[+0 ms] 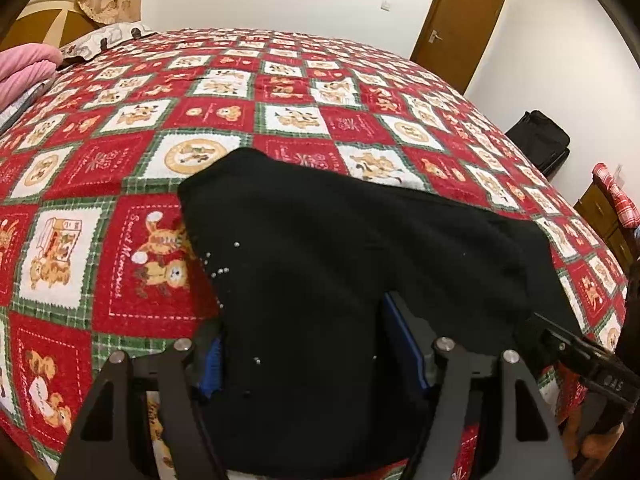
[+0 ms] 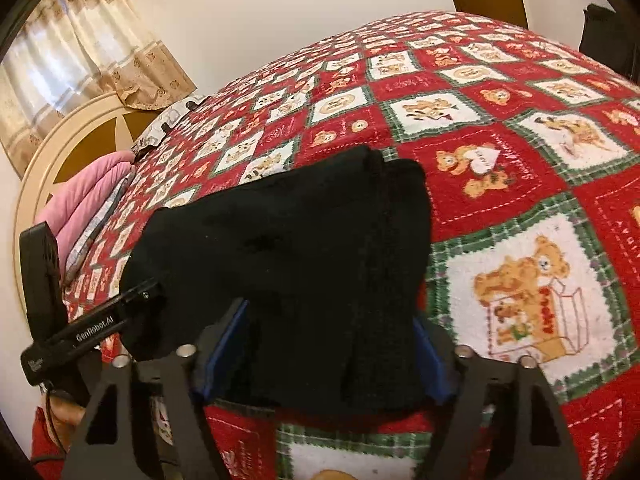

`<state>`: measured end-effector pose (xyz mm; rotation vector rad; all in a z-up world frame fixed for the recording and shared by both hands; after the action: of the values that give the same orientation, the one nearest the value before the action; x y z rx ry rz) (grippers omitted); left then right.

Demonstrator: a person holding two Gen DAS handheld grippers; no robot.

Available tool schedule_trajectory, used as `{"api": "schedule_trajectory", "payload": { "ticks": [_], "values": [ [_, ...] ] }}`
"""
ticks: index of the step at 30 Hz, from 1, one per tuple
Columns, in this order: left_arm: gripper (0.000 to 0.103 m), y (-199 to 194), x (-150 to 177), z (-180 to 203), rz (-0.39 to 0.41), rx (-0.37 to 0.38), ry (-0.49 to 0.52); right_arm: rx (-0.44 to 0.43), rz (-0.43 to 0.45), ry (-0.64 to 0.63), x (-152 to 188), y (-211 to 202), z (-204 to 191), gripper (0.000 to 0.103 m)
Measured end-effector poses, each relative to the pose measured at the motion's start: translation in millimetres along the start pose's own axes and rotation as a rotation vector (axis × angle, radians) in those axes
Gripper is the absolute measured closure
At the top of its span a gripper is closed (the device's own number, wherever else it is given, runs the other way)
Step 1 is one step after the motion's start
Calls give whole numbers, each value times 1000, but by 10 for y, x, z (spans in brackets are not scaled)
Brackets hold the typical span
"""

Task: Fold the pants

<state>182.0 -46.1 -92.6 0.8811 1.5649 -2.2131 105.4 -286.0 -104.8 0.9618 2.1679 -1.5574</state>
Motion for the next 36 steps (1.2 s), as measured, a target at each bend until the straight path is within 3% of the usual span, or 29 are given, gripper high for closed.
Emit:
{"api": "schedule_trajectory", "payload": {
  "ticks": [10,12,15,21,36],
  "values": [
    [56,-98,14,59,31,-17,32,15,31,-54,3,-114,-59,67],
    [64,-158,10,68,48,-32,45,26,34,-72,-1,-128,-101,67],
    [67,-235,7,106,73,-56,83,38,56,-99,3,-197,-181,68],
    [69,-258,21,43,78,-43,71,62,96,-174,0,-332,-347,68],
    [73,-241,2,61,82,-56,85,94,61,-139,70,-207,-254,68]
  ]
}}
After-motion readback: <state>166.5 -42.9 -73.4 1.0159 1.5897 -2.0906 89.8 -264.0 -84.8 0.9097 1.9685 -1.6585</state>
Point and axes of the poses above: each gripper's, at about its wrist camera, not at the fingertips, and y roughly the way its jaws point, z to its right, x to its underside, the point moved 3 cm from there along y, roughly the way its jaws point, and after that the axes turned 2 degrees about y, right-handed, at the moved point
